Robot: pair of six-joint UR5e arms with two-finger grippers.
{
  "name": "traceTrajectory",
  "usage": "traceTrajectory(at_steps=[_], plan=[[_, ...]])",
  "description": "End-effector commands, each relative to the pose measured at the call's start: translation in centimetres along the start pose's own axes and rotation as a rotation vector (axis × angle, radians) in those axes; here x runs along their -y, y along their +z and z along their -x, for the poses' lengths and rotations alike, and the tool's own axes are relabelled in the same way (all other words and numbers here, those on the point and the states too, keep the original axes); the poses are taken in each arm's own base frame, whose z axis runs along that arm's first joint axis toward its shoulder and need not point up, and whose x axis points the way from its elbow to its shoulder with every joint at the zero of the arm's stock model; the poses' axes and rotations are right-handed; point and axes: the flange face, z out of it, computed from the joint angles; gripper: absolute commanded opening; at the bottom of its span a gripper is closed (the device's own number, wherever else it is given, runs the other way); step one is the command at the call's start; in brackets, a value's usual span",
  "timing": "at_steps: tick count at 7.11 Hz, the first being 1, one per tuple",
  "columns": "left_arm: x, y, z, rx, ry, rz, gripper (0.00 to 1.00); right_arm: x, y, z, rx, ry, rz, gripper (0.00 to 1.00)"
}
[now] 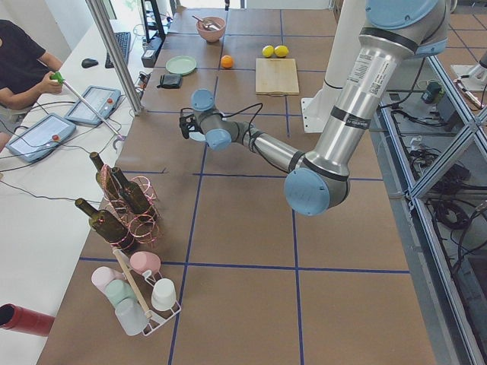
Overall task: Pick orange to plate
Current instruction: 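Slide the light blue plate with the left gripper toward the table center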
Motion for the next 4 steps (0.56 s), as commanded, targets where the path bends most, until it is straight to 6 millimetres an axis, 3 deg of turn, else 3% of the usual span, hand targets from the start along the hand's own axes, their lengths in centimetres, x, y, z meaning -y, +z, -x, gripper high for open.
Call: traceTrajectory(at_steps=[1, 2, 4], plan=[[-5.3, 5.0, -7.0, -0.023, -0.064, 0.003, 0.00, 0.4, 2.0, 4.3, 0.030, 0.026, 0.003, 1.00], [-6.8, 7.4, -9.0, -0.017, -0.071, -0.012, 0.00, 0.7, 2.1, 5.3, 0.027, 0.044, -0.001, 1.00], [-8.7, 9.6, -10.1, -0.013, -0.068, -0.050, 0.00, 1.1, 2.6, 7.1, 0.034, 0.044, 0.004, 1.00]])
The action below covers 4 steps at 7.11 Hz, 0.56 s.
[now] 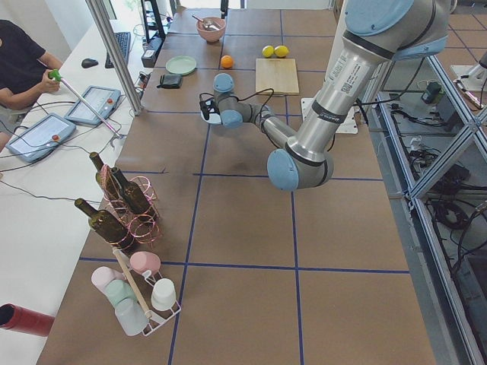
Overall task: Pick orange to plate
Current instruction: 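Slide the light blue plate with the left gripper toward the table center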
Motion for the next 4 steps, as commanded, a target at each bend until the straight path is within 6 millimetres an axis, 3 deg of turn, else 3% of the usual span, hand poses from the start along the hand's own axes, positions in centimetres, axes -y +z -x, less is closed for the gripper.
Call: traceTrajectory(at_steps=[1, 4], plan=[[-1.7, 1.4, -0.8, 0.000, 0.005, -0.007, 0.00, 0.2, 0.4, 1.7, 0.006, 0.013, 0.002, 1.00], [-4.4, 2.6, -1.4, -0.005, 0.029, 0.028, 0.00, 0.3, 1.0, 2.8, 0.007, 0.000, 0.008, 1.00]])
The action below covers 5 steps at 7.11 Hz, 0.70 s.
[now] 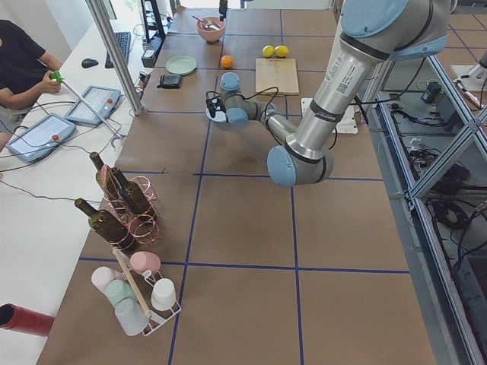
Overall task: Pick orange to plate
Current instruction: 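Slide the light blue plate with the left gripper toward the table center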
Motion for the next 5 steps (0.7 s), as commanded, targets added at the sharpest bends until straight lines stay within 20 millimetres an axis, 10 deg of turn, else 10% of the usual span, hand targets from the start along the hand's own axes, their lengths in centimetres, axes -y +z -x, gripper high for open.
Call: traceTrajectory(at_steps=[1, 2, 5], plan=[[-0.7, 0.4, 0.0, -0.001, 0.007, 0.011, 0.12, 0.0, 0.4, 0.4, -0.004, -0.007, 0.004, 1.00], [-0.7, 0.3, 0.3, -0.023, 0.026, 0.011, 0.99, 0.0, 0.5, 0.4, -0.004, -0.005, 0.004, 1.00], [-1.2, -3.7, 1.1, -0.085, 0.050, -0.021, 1.00, -0.1, 1.4, 0.6, -0.023, -0.012, 0.005, 1.00]])
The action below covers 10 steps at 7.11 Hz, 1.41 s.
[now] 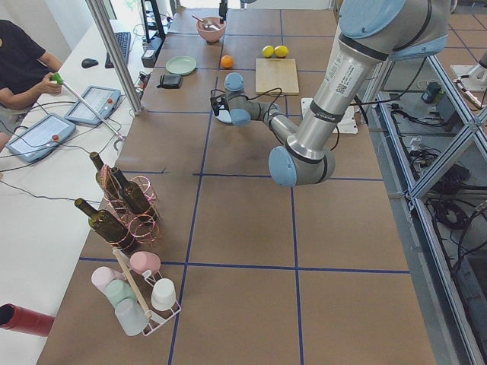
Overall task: Pick orange to plate
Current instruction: 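Release the plate and withdraw the left gripper while the right gripper reaches the orange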
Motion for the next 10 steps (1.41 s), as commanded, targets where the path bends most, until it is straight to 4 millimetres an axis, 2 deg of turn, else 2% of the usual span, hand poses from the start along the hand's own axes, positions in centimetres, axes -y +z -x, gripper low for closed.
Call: traceTrajectory(at_steps=[1, 3, 4, 5, 6, 7, 9, 10], plan=[[0.0, -4.8, 2.2, -0.055, 0.022, -0.127, 1.00, -0.3, 1.4, 0.9, -0.018, 0.008, 0.007, 1.00], [1.2, -5.7, 2.6, -0.067, 0.023, -0.238, 1.00, -1.1, 4.5, 3.9, -0.071, 0.012, -0.011, 1.00], [1.8, -7.8, 2.7, -0.090, 0.026, -0.264, 1.00, -1.9, 6.7, 4.8, -0.110, -0.019, -0.020, 1.00], [2.9, -8.5, 3.1, -0.087, 0.014, -0.290, 1.00, -2.7, 9.1, 5.5, -0.167, -0.048, -0.036, 1.00], [4.9, -9.9, 4.9, -0.070, -0.006, -0.319, 1.00, -3.2, 10.6, 5.7, -0.188, -0.060, -0.028, 1.00], [6.6, -11.2, 6.1, -0.062, -0.015, -0.346, 1.00, -2.9, 11.7, 6.4, -0.193, -0.067, -0.019, 1.00], [8.5, -13.9, 9.7, 0.005, 0.170, -0.389, 1.00, -2.2, 13.8, 6.5, -0.210, -0.063, 0.006, 1.00], [10.4, -15.7, 11.2, 0.028, 0.206, -0.376, 1.00, -2.5, 14.5, 6.6, -0.219, -0.070, 0.009, 1.00]])
